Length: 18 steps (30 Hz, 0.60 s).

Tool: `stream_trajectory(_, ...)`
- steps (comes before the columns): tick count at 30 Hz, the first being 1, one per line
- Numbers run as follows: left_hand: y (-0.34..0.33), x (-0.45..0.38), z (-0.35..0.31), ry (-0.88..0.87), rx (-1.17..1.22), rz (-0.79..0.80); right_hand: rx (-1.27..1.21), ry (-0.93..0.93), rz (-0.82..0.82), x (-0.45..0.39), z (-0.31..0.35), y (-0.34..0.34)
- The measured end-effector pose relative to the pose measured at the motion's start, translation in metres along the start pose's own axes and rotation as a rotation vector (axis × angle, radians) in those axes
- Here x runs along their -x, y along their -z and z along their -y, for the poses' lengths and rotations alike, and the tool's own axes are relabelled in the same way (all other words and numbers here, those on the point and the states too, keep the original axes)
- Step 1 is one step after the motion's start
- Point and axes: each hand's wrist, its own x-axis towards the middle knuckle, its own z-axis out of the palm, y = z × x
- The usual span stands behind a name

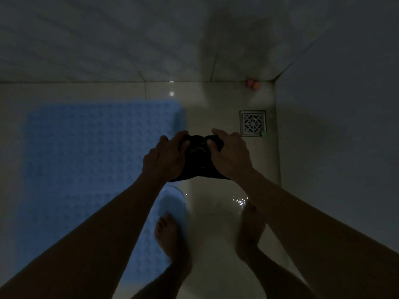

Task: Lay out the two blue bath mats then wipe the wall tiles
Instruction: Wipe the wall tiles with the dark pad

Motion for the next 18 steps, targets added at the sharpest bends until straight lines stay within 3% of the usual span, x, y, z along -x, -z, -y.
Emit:
stream_trajectory(8, -0.101, -0.148, 0.027, -0.059, 0.069, -0.126, 0.002, 0.115, -0.050, -0.136, -0.088, -0.074)
stream_trajectory(18, -0.136, -0.250, 0.060, -0.204, 0.131, -0.205, -0.012, 0.317, -0.167, -0.241, -0.125, -0.125)
